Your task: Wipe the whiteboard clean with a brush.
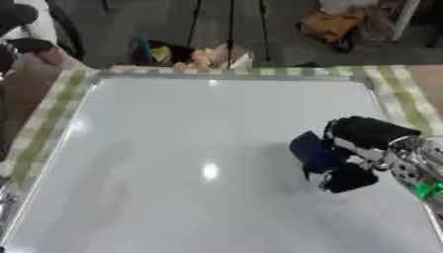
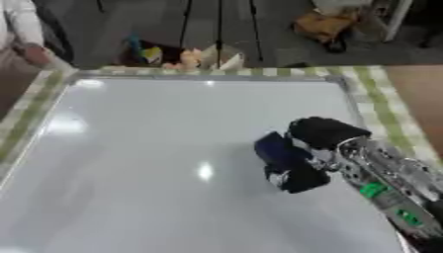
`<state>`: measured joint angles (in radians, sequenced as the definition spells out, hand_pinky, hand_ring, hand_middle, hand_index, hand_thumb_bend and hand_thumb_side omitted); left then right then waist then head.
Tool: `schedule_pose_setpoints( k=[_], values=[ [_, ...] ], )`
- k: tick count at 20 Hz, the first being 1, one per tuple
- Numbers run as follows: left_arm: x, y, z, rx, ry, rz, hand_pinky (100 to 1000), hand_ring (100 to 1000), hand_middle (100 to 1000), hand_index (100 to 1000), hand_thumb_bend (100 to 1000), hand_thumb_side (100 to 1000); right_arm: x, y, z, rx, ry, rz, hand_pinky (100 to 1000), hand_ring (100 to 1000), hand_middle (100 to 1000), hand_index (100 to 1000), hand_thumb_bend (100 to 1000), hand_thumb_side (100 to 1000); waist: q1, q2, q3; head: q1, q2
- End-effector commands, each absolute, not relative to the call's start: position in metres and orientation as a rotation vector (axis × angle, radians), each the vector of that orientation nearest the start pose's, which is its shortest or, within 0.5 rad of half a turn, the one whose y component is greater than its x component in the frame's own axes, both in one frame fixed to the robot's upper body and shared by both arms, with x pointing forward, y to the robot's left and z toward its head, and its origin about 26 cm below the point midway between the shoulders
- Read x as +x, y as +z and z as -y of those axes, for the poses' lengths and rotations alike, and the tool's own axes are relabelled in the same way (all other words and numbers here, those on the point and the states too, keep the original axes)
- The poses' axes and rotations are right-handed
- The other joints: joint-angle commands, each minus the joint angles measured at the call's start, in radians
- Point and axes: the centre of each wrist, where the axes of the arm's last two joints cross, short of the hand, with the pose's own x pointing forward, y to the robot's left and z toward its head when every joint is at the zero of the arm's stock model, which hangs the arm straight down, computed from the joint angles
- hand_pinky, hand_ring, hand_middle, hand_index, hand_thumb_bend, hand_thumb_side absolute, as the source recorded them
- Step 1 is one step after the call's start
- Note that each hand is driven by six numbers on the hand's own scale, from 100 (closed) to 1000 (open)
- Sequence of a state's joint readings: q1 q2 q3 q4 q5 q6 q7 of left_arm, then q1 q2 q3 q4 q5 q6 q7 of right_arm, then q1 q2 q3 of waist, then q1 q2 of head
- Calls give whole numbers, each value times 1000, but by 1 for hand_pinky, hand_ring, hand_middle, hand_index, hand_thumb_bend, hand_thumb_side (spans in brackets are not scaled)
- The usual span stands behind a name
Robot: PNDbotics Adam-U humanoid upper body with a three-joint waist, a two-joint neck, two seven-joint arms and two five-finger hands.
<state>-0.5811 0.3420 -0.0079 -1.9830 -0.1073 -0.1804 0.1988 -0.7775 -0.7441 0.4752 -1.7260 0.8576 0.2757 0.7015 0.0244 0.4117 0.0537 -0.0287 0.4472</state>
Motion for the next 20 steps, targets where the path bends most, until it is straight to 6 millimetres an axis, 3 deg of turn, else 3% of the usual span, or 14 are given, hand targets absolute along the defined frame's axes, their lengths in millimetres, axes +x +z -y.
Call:
schedule_pose_setpoints(
  k=[1, 4, 6, 20],
  values=[
    [311, 288, -231, -343, 339, -3430, 683, 808, 691, 813, 100, 982, 353, 273, 217, -1122, 1734, 1213, 480, 644, 479, 550, 100, 844, -2, -32, -2, 3, 1],
    [311, 288, -232, -347, 339, -3428, 683, 807, 691, 814, 100, 981, 350, 276, 217, -1130, 1744, 1203, 521, 726, 527, 586, 100, 941, -3, -35, -4, 5, 1],
    [311, 288, -232, -349, 340, -3428, 684, 807, 691, 813, 100, 981, 347, 280, 217, -1137, 1746, 1207, 523, 734, 534, 595, 100, 960, -3, -37, -4, 6, 1],
    [311, 289, -233, -373, 337, -3422, 684, 805, 691, 813, 100, 976, 314, 316, 221, -1170, 1626, 1383, 479, 672, 481, 564, 100, 944, -3, -58, -17, 32, 17]
  ],
)
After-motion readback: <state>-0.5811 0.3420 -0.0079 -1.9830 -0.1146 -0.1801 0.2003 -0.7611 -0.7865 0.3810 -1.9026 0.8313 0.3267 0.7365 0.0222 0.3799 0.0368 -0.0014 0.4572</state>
